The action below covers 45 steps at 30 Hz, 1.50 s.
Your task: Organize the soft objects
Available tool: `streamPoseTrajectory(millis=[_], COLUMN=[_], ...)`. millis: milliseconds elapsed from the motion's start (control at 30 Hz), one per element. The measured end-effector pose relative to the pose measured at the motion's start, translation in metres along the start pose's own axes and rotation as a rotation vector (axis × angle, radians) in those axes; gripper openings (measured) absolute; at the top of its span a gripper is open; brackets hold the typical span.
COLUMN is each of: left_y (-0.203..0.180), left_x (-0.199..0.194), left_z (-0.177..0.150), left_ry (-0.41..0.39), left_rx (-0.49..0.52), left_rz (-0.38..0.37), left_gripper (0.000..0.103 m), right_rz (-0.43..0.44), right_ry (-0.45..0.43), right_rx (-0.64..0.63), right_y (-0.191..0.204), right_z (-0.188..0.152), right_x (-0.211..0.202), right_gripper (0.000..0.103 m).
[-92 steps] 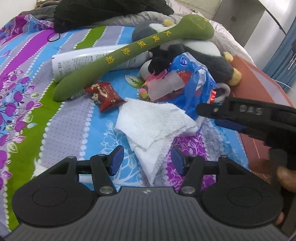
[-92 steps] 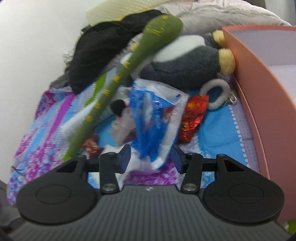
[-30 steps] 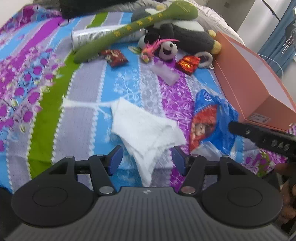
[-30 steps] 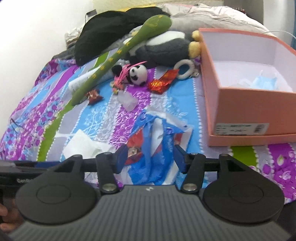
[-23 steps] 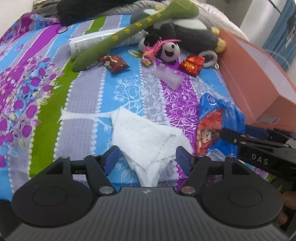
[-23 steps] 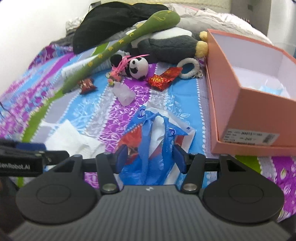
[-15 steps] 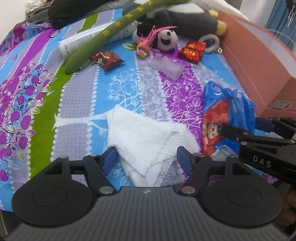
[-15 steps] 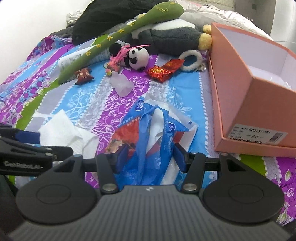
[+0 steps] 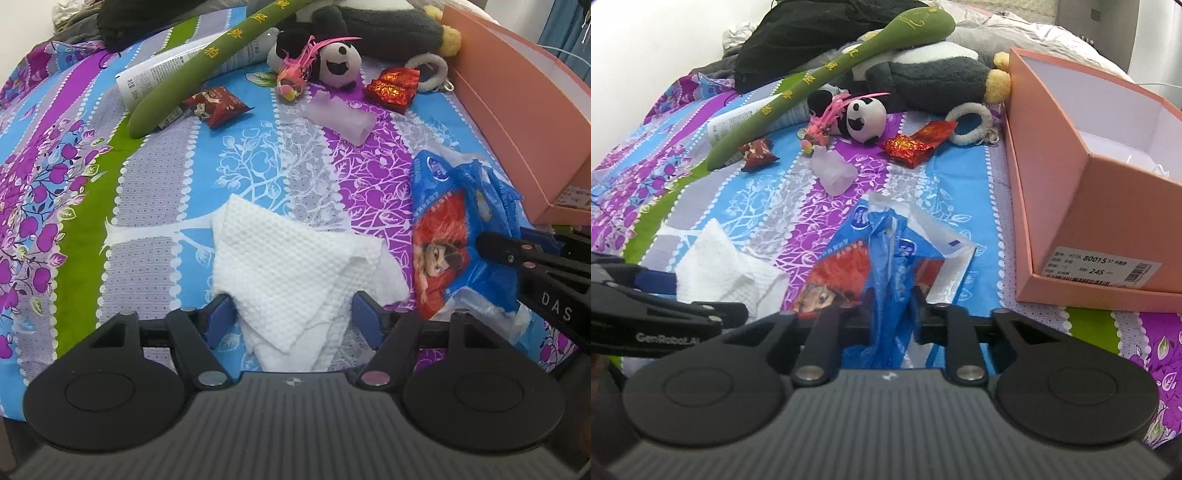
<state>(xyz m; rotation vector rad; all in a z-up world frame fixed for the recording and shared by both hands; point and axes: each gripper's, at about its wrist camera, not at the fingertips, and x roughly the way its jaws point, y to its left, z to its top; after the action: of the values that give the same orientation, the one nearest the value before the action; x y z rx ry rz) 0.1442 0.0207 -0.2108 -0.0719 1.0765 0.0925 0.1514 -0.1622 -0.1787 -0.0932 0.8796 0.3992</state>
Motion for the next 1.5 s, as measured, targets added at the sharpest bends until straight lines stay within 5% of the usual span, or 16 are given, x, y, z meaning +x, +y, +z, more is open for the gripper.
streamPoseTrajectory(millis=[133, 300, 867, 1500], left_y=[-0.001, -0.003, 0.002, -0.025], left_x=[-0.002, -0.006, -0.071, -0.184], left_z=[0.0, 0.0, 0.008, 0.051], left_ry=[-0.011, -0.024, -0.153, -0.404], left_rx=[0.004, -0.004, -0.092, -0.086], left_rz=[0.001, -0.028, -0.09, -0.165], left_gripper=[0.056, 0.02, 0.018, 0.018], right_rz=[0.006, 0.0, 0.021, 0.037], right_ry=[-0.005, -0.015, -0.089, -0.312], right_rx=[0.005, 0.008, 0.028, 0.048], right_y=[0.0, 0.0, -0.003, -0.021], right_z=[0.001, 0.002, 0.014, 0.072], right_x=[-0.005, -0.012, -0.056, -0.15], right_gripper=[0.012, 0.011, 0.01, 0.01])
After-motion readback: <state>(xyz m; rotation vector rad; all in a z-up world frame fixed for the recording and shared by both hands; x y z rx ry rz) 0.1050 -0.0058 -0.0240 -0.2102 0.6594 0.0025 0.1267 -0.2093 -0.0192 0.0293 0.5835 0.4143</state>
